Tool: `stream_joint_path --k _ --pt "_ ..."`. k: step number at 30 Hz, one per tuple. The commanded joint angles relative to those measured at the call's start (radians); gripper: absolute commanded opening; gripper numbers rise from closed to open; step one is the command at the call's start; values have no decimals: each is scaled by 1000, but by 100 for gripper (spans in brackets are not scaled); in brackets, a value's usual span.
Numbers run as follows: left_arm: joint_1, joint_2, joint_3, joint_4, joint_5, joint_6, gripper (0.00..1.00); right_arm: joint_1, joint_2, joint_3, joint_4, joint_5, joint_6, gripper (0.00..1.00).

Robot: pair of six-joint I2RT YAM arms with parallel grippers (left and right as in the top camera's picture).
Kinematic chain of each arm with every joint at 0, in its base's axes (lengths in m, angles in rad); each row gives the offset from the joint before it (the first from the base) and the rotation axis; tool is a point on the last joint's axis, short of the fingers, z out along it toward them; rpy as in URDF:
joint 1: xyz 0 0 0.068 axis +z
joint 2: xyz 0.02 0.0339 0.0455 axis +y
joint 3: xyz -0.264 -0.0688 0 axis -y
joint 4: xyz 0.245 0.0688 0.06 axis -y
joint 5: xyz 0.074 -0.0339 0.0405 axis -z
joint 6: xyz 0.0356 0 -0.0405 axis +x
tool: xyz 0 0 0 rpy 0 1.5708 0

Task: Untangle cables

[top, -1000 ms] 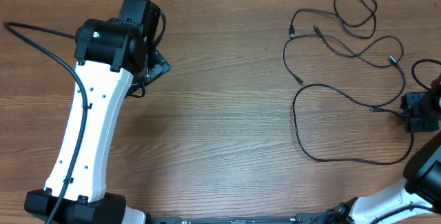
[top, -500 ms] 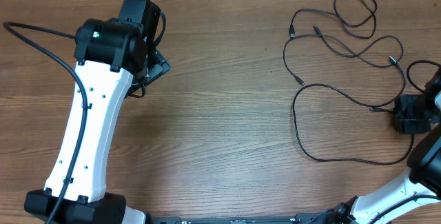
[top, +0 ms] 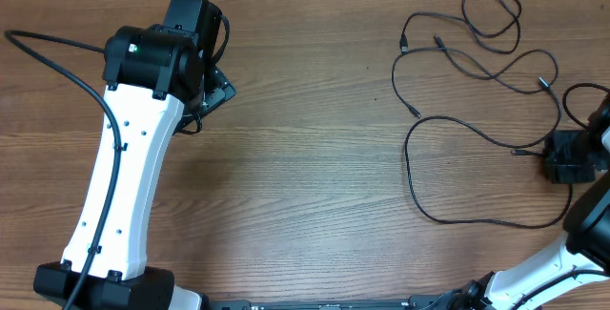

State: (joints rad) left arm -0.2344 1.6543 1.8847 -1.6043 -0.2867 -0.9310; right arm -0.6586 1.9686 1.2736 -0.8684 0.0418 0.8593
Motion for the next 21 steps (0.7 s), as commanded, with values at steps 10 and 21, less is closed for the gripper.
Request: stream_joint_path --k 10,21 --pt "-2 8 -5 8 26 18 100 11 42 -11 -37 -67 -3 23" --pt "-2 8 -5 14 26 18 100 13 42 -11 -36 -177 -169 4"
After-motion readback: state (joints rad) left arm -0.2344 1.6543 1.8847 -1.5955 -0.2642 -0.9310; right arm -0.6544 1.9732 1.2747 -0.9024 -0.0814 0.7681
